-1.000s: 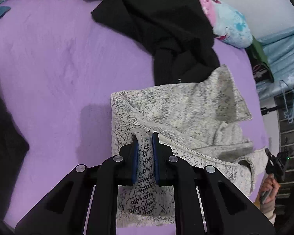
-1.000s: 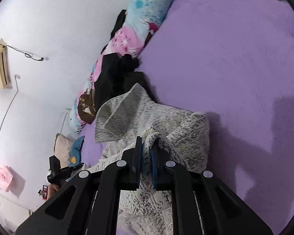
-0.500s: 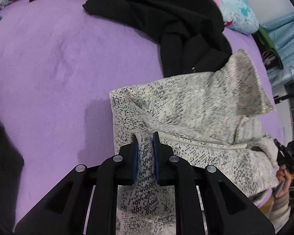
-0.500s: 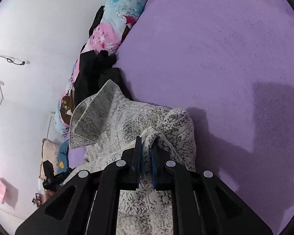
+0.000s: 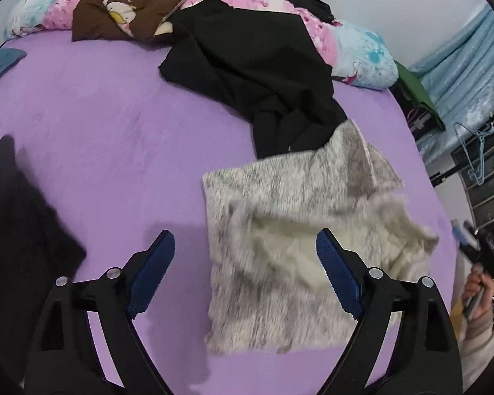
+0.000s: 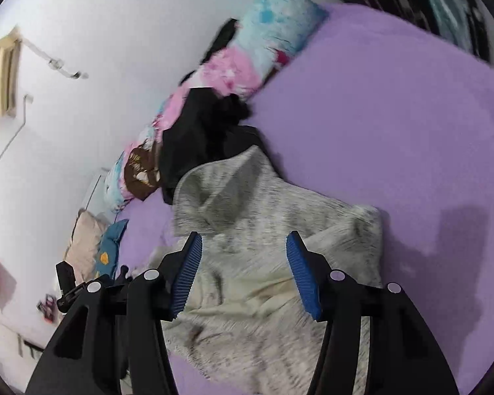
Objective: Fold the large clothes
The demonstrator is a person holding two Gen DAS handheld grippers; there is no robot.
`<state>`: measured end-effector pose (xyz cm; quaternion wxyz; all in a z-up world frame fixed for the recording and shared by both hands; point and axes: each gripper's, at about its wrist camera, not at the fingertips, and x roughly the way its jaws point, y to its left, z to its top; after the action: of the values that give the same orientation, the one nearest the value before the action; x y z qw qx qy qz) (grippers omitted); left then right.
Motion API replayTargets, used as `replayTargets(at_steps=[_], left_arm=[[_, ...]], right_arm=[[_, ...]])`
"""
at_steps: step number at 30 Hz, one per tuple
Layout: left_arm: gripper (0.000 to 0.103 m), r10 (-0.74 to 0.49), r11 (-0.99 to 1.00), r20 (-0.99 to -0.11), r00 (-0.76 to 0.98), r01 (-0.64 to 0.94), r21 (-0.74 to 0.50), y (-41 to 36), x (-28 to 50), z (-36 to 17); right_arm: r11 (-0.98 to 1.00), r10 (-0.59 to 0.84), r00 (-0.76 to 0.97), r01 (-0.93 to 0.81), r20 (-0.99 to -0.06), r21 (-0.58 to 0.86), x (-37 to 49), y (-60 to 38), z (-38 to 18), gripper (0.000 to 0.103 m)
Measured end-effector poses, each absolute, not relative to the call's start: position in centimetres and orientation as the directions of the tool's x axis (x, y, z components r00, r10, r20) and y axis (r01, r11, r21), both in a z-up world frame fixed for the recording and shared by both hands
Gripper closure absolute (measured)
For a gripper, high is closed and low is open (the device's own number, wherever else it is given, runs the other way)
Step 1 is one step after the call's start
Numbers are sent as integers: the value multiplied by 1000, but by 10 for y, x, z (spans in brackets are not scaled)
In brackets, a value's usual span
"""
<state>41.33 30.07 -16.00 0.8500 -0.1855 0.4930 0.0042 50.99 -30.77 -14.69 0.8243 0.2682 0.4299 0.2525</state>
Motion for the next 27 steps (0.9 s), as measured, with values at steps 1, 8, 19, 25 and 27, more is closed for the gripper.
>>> replayTargets(at_steps=[1,8,19,25,27], left_arm=[[19,-173,931,-841,512,-193,-309,300,406,-163],[19,-181,922,-838,515,-208,-327,288,350,-209],[19,-290,869,-804,519,-209,-448,303,334,-258],[20,-318,873,-798,512,-170,-457,296,339,-266],[20,-337,870,-795,504,-157,-468,292,342,-270]], right_arm=[[739,646,497,-221,-579,636,506,-297,-137,47],[761,605,404,-548,-687,348,475,-160,-82,42],[588,497,277,-804,-822,84,443,39,-89,35],[506,383,274,-861,-882,-48,428,112,-117,38],[471,360,263,-879,-895,-68,424,129,-127,38]])
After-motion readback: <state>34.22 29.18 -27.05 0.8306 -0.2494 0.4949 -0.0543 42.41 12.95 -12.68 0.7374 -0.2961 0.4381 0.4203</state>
